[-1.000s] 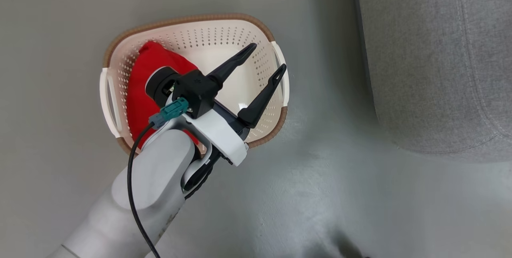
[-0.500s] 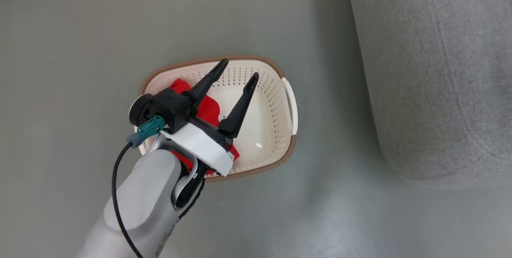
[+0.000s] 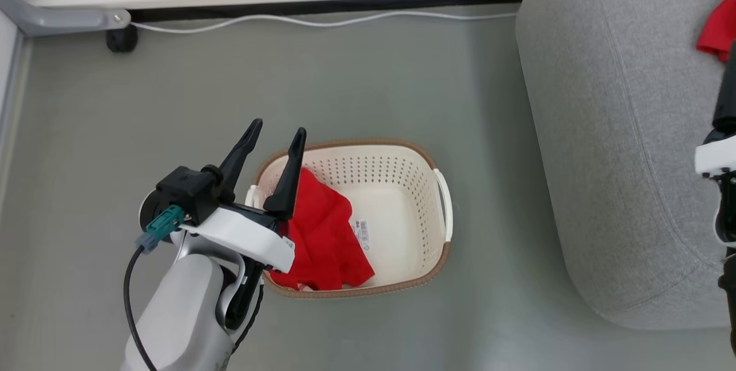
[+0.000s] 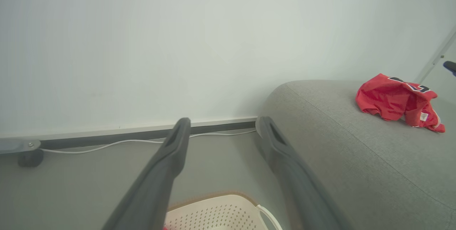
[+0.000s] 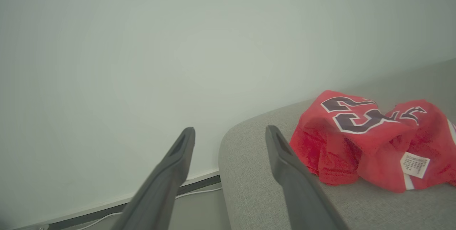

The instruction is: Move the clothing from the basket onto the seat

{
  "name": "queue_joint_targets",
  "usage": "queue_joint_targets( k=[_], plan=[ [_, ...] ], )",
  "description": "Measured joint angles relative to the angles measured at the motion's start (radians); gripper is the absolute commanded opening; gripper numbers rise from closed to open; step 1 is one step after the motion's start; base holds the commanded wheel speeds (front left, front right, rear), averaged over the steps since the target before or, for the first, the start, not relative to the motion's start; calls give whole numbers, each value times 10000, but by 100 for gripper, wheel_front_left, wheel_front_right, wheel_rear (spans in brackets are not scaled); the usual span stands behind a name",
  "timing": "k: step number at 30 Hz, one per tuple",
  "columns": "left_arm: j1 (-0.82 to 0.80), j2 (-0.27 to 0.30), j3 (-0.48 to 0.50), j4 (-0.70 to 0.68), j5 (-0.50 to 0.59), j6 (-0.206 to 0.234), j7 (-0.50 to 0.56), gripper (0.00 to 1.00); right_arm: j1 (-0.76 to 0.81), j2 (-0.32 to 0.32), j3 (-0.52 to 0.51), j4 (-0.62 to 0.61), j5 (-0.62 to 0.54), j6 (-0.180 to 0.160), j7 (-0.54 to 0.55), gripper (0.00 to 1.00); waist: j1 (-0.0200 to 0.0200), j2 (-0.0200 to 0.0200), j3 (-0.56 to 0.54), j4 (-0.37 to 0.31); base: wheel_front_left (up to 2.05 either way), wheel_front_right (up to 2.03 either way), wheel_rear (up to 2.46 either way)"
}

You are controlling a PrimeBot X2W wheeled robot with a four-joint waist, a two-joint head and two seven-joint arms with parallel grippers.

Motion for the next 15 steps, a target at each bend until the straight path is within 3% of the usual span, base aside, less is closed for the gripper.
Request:
queue_joint_targets(
  k=[15],
  plan=[
    [1092, -414, 2061, 261, 890, 0, 2, 100, 1233, 207, 1764, -1022, -608, 0, 0, 100, 0, 1, -1460, 539, 0, 0, 0]
  ],
)
